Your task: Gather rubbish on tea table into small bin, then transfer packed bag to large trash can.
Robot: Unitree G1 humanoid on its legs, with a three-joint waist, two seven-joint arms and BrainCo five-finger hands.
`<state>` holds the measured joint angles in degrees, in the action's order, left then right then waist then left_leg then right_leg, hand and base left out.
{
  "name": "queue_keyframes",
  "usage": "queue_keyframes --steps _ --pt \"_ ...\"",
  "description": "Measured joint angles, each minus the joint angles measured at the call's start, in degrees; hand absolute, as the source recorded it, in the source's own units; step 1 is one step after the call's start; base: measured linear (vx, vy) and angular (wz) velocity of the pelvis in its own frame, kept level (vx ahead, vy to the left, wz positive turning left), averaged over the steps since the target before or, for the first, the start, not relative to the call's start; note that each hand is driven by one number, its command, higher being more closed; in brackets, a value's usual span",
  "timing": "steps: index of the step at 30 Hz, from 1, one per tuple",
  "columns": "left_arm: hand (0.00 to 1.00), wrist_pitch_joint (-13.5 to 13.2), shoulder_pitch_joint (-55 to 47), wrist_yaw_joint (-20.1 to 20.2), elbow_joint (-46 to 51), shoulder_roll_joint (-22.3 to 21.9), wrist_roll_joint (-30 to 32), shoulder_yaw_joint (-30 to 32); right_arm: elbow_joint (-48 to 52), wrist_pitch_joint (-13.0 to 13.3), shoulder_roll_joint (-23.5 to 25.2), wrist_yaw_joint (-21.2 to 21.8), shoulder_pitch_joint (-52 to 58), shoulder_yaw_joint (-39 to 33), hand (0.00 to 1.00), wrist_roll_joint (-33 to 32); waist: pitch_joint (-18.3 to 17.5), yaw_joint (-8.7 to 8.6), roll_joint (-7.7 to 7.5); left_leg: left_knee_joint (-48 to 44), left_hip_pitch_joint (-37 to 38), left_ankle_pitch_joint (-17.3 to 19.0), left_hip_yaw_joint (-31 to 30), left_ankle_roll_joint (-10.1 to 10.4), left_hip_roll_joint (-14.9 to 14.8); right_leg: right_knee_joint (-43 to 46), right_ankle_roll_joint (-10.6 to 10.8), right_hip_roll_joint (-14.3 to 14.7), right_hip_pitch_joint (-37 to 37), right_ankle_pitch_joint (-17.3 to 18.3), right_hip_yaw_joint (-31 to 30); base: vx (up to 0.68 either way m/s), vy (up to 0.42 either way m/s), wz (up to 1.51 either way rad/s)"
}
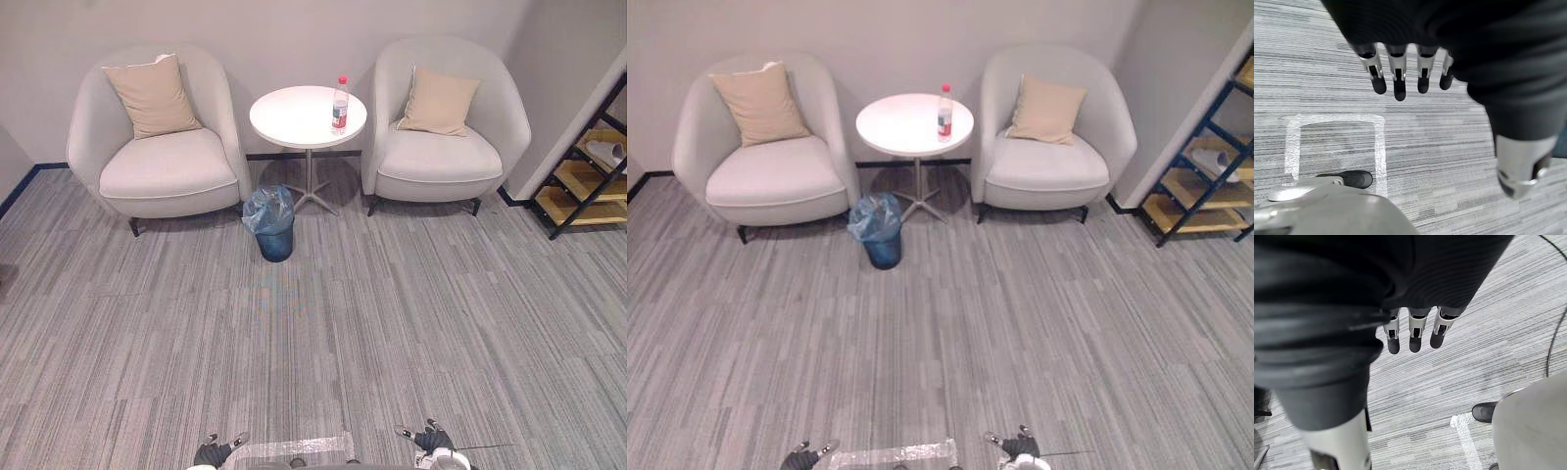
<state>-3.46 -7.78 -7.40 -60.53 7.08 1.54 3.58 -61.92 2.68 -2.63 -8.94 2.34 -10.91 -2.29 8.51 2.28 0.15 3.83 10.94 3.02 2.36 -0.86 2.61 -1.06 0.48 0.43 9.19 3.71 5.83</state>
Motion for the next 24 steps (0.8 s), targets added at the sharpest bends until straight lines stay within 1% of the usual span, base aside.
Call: queue_keyframes --steps 6,18,21,24 --pt "0.00 -0.01 0.03 0.03 -0.77 -0.56 0.02 2.12 -0.15 0.00 0.21 -0.03 -0.02 -0.91 0.00 -0.02 -0.01 0.05 -0.03 0.22 0.02 0.00 -0.07 0.00 0.05 -0.15 0.12 -0.02 0.02 0.08 0.13 0.00 0.000 0.00" --pt "0.00 0.04 0.05 0.05 -0.91 -0.57 -0.06 2.15 -0.33 -0.02 0.35 -0.06 0.02 -1.66 0.00 -0.73 -0.06 0.17 -0.11 0.21 0.15 0.00 0.12 0.00 0.09 -0.10 0.16 -0.09 0.07 0.10 0.02 0.00 0.000 0.00" --pt "0.00 0.08 0.05 0.05 -0.91 -0.56 -0.06 2.15 -0.35 -0.04 0.35 -0.05 0.17 -1.81 0.00 -2.32 -0.07 0.17 -0.16 0.24 0.15 0.01 0.20 -0.01 0.08 -0.18 0.15 -0.09 0.06 0.10 -0.06 0.00 0.000 0.00" --pt "0.00 0.13 0.05 0.05 -0.92 -0.52 -0.09 2.15 -0.35 -0.08 0.41 -0.03 0.20 -1.88 0.00 -2.48 -0.12 0.16 -0.25 0.31 0.15 0.02 0.27 -0.01 0.08 -0.28 0.15 -0.07 0.05 0.09 -0.12 0.00 0.000 0.00"
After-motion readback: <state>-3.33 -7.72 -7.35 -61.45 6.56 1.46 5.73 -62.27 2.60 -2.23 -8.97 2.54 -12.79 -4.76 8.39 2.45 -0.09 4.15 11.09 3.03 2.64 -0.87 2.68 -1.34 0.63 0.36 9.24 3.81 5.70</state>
